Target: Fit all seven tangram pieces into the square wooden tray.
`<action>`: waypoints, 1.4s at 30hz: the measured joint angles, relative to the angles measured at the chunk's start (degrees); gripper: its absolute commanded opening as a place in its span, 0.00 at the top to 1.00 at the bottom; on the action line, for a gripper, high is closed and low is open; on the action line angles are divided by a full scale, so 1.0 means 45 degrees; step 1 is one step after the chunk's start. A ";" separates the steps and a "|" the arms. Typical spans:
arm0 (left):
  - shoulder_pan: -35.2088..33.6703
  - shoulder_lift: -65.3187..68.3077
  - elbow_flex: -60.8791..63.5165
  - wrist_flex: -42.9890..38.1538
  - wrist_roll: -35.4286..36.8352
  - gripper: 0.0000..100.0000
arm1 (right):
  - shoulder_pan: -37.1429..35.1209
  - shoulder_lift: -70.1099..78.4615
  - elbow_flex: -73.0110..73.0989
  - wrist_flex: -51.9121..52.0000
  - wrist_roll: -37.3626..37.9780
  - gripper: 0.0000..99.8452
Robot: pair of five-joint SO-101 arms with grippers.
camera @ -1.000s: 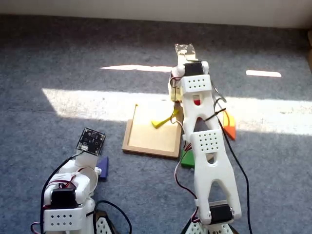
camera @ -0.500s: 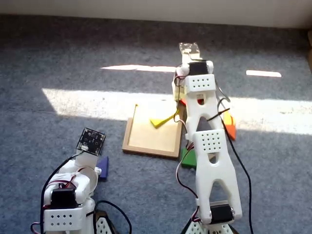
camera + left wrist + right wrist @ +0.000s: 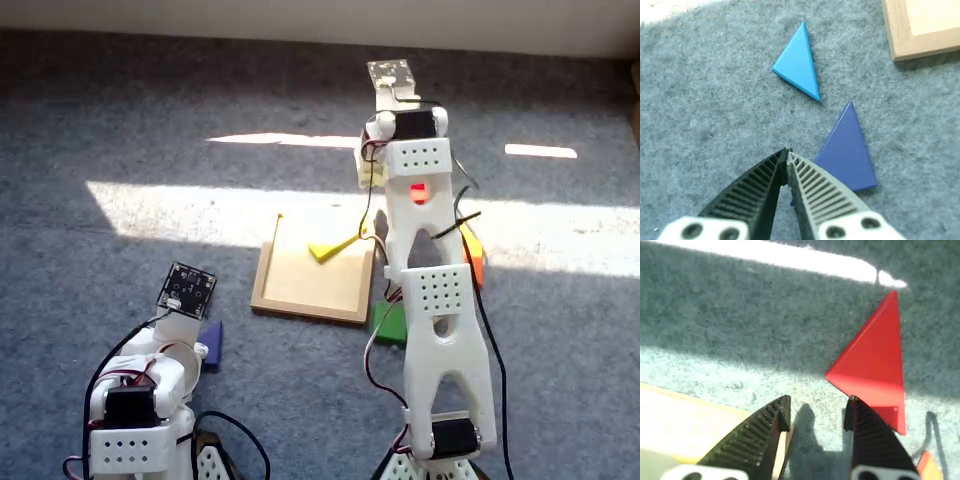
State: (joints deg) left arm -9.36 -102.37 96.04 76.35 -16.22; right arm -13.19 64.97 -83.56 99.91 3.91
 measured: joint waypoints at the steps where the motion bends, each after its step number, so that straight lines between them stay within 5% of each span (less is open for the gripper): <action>1: 0.0000 0.0000 0.0000 0.0000 0.0000 0.99 | -0.0059 -0.0391 0.0567 0.0020 0.0000 0.83; 6: 0.0000 0.0000 0.0000 0.0000 0.0000 0.99 | -0.0410 -0.2247 0.3145 0.0020 0.0020 0.81; 13: 0.0000 0.0000 0.0000 0.0000 0.0000 0.99 | 0.0176 -0.2891 0.3399 -0.0059 0.0879 0.59; 36: 0.0000 0.0000 0.0000 0.0000 0.0000 0.99 | 0.0840 0.0234 0.3829 -0.4747 0.1504 0.59; 42: 0.0000 0.0000 0.0000 0.0000 0.0000 0.99 | 0.0840 0.0606 0.3653 -0.4435 0.2872 0.77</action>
State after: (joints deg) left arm -9.36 -102.37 96.04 76.35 -16.22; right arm -9.41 67.69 -67.12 79.96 16.84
